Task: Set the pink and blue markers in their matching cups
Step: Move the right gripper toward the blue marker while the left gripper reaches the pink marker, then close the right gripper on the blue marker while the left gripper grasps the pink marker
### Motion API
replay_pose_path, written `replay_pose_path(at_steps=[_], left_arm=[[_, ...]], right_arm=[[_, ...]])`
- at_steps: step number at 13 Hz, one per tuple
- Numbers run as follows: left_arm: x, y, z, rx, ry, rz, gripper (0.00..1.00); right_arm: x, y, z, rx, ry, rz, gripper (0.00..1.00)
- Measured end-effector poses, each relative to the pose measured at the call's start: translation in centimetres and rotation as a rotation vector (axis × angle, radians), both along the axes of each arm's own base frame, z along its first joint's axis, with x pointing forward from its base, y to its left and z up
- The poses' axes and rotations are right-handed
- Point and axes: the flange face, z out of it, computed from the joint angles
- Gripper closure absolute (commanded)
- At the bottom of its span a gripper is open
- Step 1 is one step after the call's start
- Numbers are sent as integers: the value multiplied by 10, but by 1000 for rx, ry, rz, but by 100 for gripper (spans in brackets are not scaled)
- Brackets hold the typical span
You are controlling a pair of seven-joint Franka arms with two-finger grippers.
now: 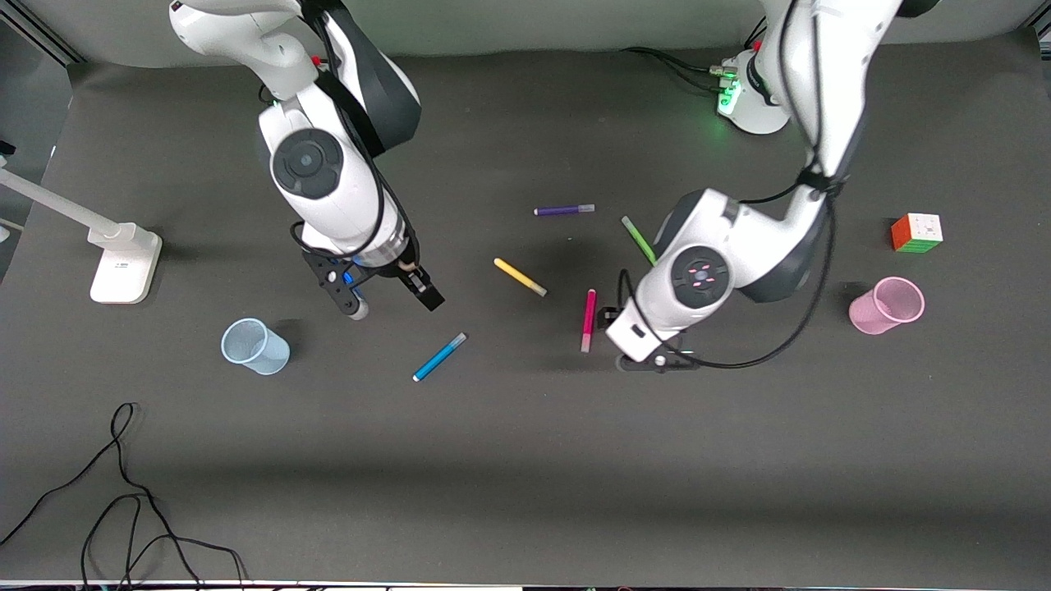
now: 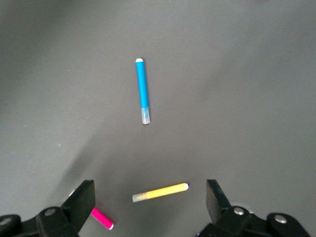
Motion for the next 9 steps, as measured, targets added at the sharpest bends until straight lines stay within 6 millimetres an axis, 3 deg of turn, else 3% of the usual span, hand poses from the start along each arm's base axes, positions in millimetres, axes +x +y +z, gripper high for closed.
replay_pose_path(at_steps=[3, 9], left_arm=[[-11, -22, -38, 2, 9, 7, 9], [-30, -50, -75, 14, -29, -20, 16]], right_arm=[[-4, -4, -38, -2, -5, -7, 0], [8, -9, -141, -29, -13, -25, 0]])
